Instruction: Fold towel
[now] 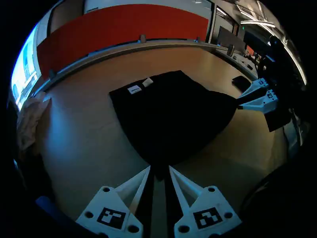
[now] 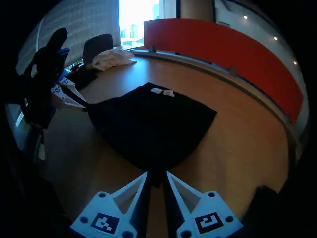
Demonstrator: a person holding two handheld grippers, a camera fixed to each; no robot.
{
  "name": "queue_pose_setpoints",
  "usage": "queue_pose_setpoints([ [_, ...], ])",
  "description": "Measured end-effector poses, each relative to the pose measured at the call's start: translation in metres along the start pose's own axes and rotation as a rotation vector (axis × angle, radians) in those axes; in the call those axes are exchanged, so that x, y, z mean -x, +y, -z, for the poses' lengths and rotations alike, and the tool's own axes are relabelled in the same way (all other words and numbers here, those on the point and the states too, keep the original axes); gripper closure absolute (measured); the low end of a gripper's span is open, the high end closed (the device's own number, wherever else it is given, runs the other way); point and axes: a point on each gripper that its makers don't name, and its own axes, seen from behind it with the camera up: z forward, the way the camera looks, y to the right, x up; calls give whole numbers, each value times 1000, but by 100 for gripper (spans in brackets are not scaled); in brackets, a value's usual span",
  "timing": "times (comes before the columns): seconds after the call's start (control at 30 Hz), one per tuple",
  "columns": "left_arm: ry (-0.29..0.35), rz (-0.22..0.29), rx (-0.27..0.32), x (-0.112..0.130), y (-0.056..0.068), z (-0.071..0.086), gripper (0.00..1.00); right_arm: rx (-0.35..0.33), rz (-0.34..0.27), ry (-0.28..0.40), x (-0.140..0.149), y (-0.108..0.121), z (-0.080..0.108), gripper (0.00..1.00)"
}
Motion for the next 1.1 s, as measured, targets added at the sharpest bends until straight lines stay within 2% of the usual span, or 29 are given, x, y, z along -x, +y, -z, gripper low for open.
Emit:
queue_pose_setpoints([
  [0.3,20,15,-7,-15,3,23,84,4,6,31,-22,-1,22,81],
  [0.7,37,30,-3,-28,13,51,84,-5,27,43,-39,-5,52,81],
  [1.1,51,41,2,-38,20,72,84,-22,34,47,-49,-15,71,81],
])
